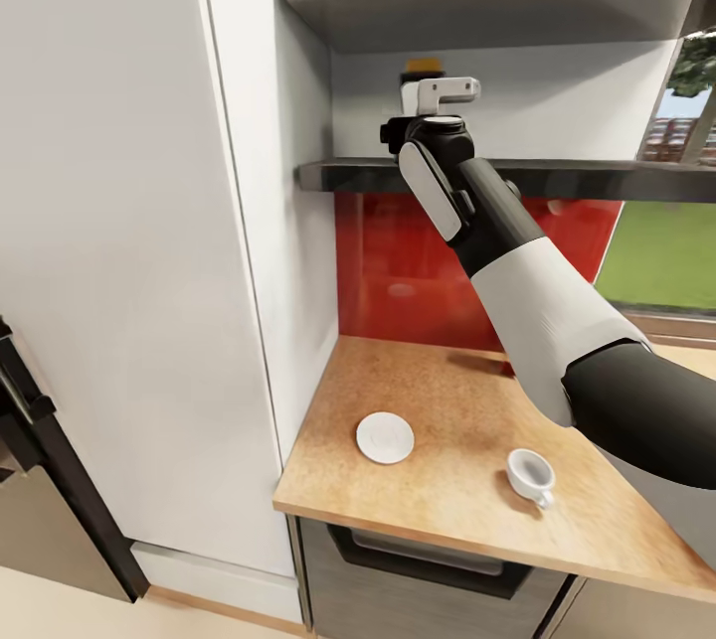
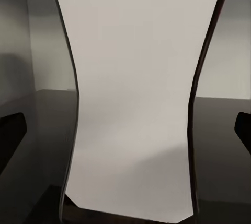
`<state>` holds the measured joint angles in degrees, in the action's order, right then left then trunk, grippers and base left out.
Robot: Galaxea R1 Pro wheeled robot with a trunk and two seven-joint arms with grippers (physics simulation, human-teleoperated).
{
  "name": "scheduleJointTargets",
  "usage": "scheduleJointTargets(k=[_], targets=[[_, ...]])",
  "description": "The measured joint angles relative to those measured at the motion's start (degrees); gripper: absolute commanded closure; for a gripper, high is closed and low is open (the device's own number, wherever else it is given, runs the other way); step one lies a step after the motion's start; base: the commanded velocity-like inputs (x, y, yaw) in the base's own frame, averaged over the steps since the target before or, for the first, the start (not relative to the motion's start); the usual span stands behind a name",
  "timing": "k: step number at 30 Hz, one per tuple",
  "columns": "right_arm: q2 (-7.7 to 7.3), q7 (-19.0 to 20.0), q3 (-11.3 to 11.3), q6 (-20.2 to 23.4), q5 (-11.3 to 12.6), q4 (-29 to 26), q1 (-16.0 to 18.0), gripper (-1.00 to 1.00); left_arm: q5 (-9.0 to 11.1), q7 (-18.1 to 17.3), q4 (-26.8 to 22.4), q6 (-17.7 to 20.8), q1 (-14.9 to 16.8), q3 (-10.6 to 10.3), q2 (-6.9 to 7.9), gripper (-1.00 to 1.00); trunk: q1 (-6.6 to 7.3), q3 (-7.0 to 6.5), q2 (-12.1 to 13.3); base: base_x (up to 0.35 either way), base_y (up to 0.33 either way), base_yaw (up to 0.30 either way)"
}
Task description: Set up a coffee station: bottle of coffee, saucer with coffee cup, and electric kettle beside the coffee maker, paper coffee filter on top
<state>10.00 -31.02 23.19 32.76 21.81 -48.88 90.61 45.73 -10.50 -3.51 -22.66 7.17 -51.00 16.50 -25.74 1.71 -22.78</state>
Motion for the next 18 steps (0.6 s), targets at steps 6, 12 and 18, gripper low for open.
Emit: scheduleJointTargets(k=[6,12,18], targets=[[0.0,0.0,0.0,0.0,0.0,0.0,0.0,-1.0,0.0,0.0,0.0,0.1,0.0,0.0,0.0,-1.0,-0.01,0.0,0.0,0.022,0.015,0.0],[0.0,0.0,0.1,0.0,0.0,-0.1,0.0,-1.0,0.0,0.0,0.0,0.1,0.0,-0.1,0.0,-1.0,0.0,0.0,0.0,0.046,0.001,0.0],[0.0,0.0,0.1,0.0,0.0,-0.1,0.0,-1.0,0.0,0.1,0.0,0.1,0.0,-0.1,-0.06,-1.0,0.0,0.0,0.0,0.083,0.0,0.0]])
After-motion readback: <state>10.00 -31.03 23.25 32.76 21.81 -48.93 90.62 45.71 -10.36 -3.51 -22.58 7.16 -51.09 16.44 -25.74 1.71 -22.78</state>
